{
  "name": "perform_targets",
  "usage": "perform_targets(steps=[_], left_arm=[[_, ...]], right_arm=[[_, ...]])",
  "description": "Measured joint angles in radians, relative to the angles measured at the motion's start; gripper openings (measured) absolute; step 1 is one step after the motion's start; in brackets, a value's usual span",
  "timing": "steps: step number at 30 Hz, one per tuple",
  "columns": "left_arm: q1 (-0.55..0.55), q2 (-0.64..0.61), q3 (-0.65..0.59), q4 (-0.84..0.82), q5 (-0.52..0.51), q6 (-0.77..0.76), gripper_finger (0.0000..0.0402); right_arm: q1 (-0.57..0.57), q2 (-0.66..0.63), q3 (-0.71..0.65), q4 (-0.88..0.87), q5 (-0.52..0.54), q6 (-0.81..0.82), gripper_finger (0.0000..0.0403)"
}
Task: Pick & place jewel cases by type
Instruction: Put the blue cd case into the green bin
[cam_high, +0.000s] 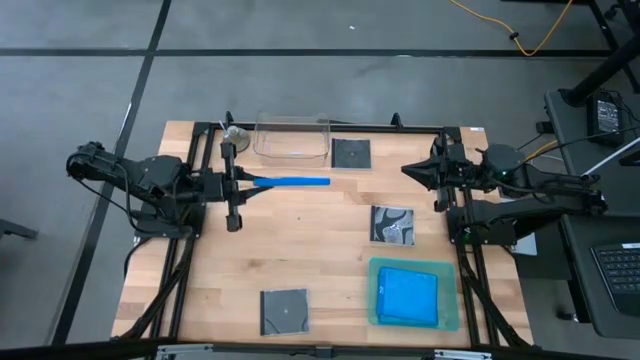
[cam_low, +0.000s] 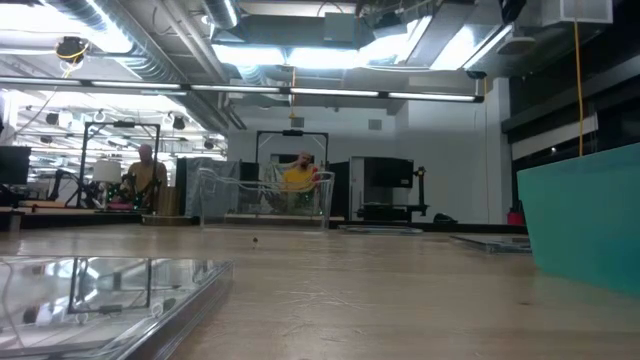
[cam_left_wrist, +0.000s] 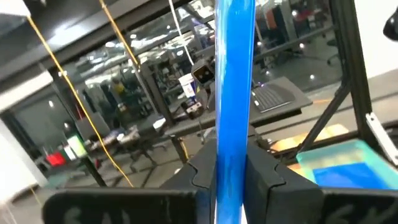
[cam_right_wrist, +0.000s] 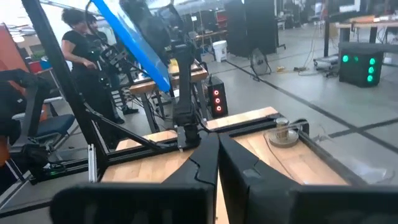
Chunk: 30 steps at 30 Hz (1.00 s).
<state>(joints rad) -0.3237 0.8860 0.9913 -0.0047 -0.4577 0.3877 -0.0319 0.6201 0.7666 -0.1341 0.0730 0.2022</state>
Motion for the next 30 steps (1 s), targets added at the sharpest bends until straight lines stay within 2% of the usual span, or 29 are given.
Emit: perform_targets(steps=[9,15,24,30], left_arm=[[0.000,0.000,0.000,0.000,-0.042,-0.228,0.0035],[0.000,0.000,0.000,0.000,-0.046,-0.384,0.0035],[0.000,0.000,0.000,0.000,-0.048,-0.637,0.0035],[0.000,0.000,0.000,0.000,-0.049,-0.824,0.0035]], right_arm=[[0.000,0.000,0.000,0.043,-0.050,-0.032,0.0015],[0.000,0.000,0.000,0.049,-0.076,-0.062,0.0024],[0.000,0.000,0.000,0.049,-0.116,-0.103,0.0009],[0.000,0.000,0.000,0.049,-0.130,-0.133,0.0017]])
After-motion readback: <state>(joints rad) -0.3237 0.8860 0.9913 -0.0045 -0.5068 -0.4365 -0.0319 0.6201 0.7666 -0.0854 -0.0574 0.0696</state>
